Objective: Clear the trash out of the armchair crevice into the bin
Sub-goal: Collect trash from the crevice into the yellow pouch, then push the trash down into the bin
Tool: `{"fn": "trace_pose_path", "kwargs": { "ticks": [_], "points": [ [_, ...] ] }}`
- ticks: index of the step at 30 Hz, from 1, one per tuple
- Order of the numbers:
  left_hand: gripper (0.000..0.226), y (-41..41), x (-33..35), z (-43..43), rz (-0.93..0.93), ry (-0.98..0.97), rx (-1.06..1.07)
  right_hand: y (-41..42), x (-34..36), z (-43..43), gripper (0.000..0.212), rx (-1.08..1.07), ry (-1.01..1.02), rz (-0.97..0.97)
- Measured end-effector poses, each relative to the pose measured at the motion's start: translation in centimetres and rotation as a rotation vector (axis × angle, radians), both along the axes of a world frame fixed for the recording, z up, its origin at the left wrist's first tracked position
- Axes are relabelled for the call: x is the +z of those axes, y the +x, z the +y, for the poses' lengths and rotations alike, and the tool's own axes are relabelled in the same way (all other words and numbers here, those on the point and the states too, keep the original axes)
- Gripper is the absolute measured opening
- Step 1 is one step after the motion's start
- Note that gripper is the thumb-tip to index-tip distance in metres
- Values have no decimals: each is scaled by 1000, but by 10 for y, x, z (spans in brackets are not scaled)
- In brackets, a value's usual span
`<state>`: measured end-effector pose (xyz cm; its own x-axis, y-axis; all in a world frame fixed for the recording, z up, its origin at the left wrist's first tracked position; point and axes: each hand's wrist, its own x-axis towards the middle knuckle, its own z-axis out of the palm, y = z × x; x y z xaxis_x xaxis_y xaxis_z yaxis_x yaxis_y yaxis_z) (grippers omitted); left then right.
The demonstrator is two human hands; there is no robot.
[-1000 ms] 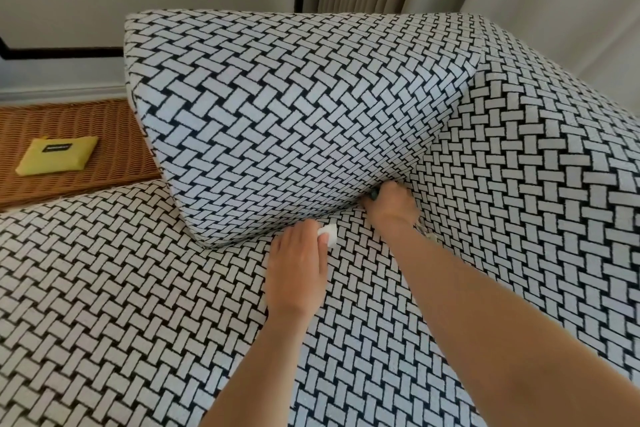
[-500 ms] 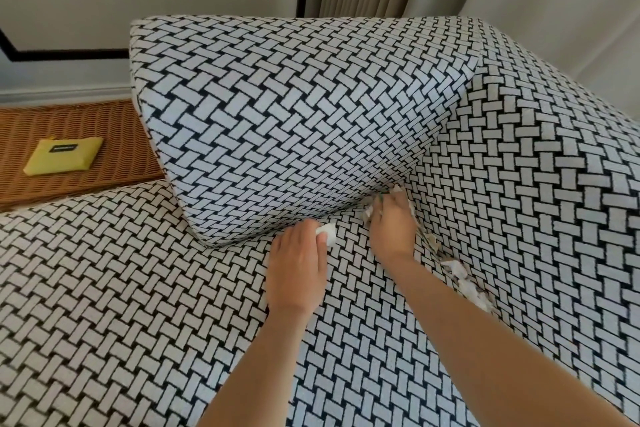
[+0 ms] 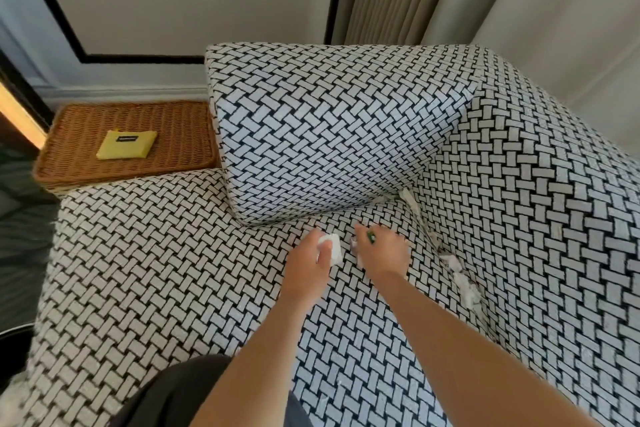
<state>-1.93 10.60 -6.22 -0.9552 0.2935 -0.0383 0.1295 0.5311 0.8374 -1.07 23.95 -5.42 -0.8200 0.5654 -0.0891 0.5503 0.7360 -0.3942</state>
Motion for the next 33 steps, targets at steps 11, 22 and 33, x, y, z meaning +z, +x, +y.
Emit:
{"fn": "trace_pose_path", "kwargs": {
  "ticks": [11, 22, 33],
  "points": [
    [33, 11, 68, -119, -156, -32, 248, 9, 34, -104, 32, 182, -354, -63],
    [45, 41, 95, -320, -188, -285, 475, -10, 65, -306, 23, 570, -395, -170],
    [15, 92, 10, -442, -401, -168, 803, 6, -3, -464, 44, 657, -372, -357]
  ]
}}
